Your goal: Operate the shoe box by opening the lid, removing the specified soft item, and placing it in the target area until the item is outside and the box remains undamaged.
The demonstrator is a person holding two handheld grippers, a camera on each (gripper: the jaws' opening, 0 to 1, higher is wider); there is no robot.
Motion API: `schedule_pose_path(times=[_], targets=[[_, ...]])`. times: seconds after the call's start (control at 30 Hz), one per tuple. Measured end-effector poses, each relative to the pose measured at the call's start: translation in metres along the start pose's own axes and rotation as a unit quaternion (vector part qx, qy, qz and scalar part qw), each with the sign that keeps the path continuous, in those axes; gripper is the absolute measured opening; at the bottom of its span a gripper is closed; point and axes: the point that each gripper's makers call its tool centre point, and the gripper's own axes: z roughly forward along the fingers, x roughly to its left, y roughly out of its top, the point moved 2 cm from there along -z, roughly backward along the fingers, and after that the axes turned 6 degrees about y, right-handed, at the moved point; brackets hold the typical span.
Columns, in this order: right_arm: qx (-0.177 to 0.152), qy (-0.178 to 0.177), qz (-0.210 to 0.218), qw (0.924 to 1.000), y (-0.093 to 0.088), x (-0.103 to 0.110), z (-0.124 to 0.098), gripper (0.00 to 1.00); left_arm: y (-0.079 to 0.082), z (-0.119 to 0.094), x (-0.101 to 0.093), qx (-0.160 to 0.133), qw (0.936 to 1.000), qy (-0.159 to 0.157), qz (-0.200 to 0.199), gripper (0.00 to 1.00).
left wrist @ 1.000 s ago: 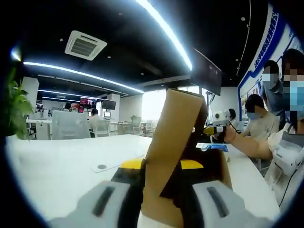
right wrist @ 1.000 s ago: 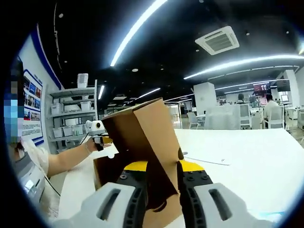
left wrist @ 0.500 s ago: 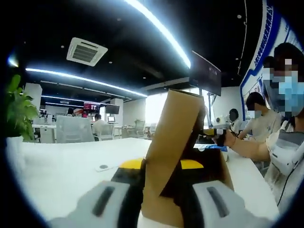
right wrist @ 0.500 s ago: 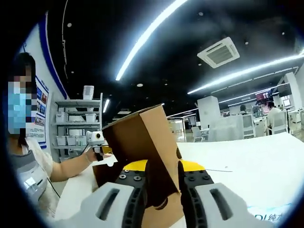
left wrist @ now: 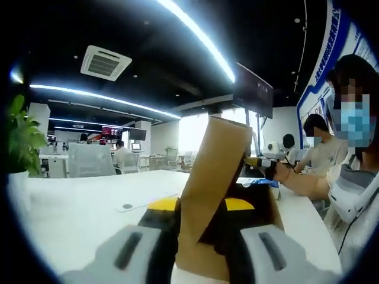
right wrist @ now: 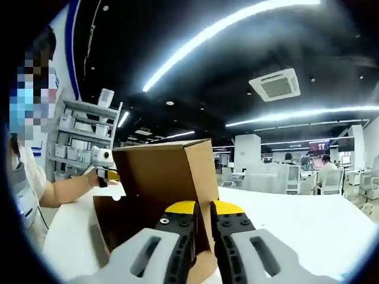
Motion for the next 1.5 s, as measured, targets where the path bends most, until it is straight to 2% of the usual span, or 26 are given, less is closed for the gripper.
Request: schedule_pose_path(times=[0.27, 0.43, 0.57, 0.77, 0.87, 0.93, 1.1, 1.13, 1.23, 1.33, 1.5], targets=[[0.0, 0.006, 0.007, 1.0, -0.002, 0.006, 0.0, 0.06, 0.001, -0.016, -0.012, 0.027, 0.9992, -0.01, 0.028, 0.27], [0.008, -0.006, -0.02, 0.9998, -0.003, 0.009, 0.0, 0.05, 0.0, -0.019, -0.013, 0.035, 0.9988, -0.013, 0.03, 0.27], [0.009, -0.009, -0.026, 0.9996, -0.003, 0.009, -0.002, 0.05, 0.003, -0.022, -0.014, 0.032, 0.9991, -0.012, 0.025, 0.27], [0.006, -0.007, -0.024, 0.9997, -0.003, 0.011, -0.008, 0.06, 0.003, -0.02, -0.023, 0.04, 0.9985, -0.019, 0.033, 0.13], [0.01, 0.0, -0.034, 0.9994, -0.003, 0.012, -0.011, 0.06, 0.005, -0.019, -0.026, 0.035, 0.9986, -0.02, 0.035, 0.11], [0.011, 0.01, -0.037, 0.9992, -0.002, 0.012, -0.015, 0.07, 0.005, -0.019, -0.027, 0.037, 0.9984, -0.022, 0.038, 0.11], [0.0, 0.069, 0.024, 0.9973, -0.001, 0.019, -0.023, 0.09, 0.008, -0.023, -0.03, 0.034, 0.998, -0.028, 0.046, 0.05], [-0.002, 0.071, 0.029, 0.9971, -0.001, 0.018, -0.025, 0.09, 0.008, -0.024, -0.031, 0.033, 0.998, -0.029, 0.046, 0.05], [0.0, 0.083, 0.031, 0.996, -0.002, 0.02, -0.026, 0.09, 0.011, -0.024, -0.034, 0.022, 0.9982, -0.036, 0.043, 0.05], [0.005, 0.105, 0.031, 0.9939, -0.002, 0.026, -0.028, 0.13, 0.012, -0.024, -0.034, 0.023, 0.9979, -0.039, 0.045, 0.05], [0.01, 0.116, 0.028, 0.9928, -0.003, 0.029, -0.031, 0.13, 0.007, -0.018, -0.035, 0.023, 0.9981, -0.042, 0.039, 0.02]])
